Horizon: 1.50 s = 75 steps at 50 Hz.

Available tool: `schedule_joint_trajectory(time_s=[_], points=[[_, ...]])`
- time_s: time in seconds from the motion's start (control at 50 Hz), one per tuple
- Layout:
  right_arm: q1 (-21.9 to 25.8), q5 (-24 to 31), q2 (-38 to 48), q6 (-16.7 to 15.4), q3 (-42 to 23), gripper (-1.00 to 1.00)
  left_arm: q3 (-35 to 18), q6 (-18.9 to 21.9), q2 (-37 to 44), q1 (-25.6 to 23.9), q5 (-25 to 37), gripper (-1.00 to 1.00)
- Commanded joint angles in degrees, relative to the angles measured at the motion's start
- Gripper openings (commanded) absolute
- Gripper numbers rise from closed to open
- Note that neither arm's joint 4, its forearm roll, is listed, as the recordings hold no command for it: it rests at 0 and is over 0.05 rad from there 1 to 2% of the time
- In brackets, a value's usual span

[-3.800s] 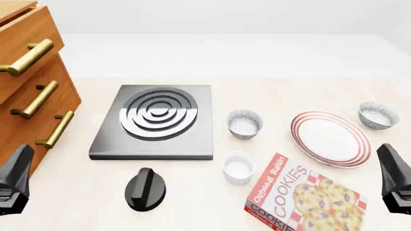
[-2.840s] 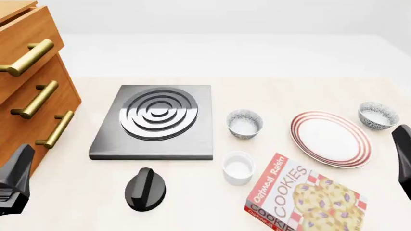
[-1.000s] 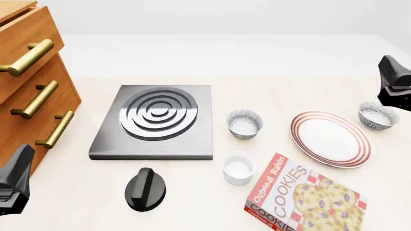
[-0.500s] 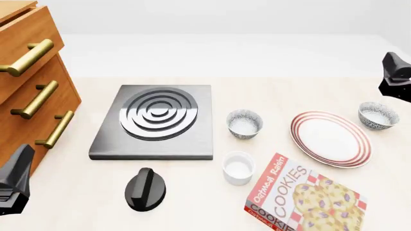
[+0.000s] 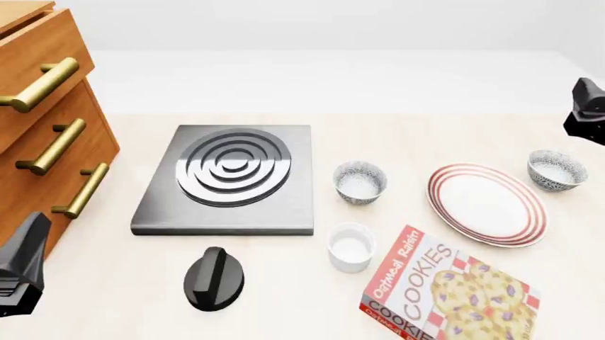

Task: Pick the akita bowl next to the plate and place it on the plate.

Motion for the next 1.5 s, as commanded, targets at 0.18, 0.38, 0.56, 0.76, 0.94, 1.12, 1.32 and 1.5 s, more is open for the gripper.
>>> schedule_joint_trajectory(time_s=[0.18,0.38,0.56,0.76,0.94,1.12,1.32,1.5], points=[[-3.26,-0.34,2.69,0.49,-1.79,1.00,0.00,0.00,0.00,0.00,0.00,1.00],[-4.69,-0.64,4.16,0.71,-2.65,1.00,0.00,0.00,0.00,0.00,0.00,1.00],[-6.05,-1.17,5.80,0.92,-3.31,1.00,0.00,0.00,0.00,0.00,0.00,1.00],[-7.58,-1.72,7.64,1.16,-4.09,1.00,0.00,0.00,0.00,0.00,0.00,1.00],[-9.10,-2.59,9.39,1.19,-4.30,1.00,0.00,0.00,0.00,0.00,0.00,1.00],[-10.17,-2.83,10.16,1.38,-4.44,1.00,0.00,0.00,0.00,0.00,0.00,1.00],[-11.53,-3.17,11.54,1.51,-5.01,1.00,0.00,0.00,0.00,0.00,0.00,1.00],[-12.22,-4.22,13.43,1.44,-5.10,1.00,0.00,0.00,0.00,0.00,0.00,1.00]])
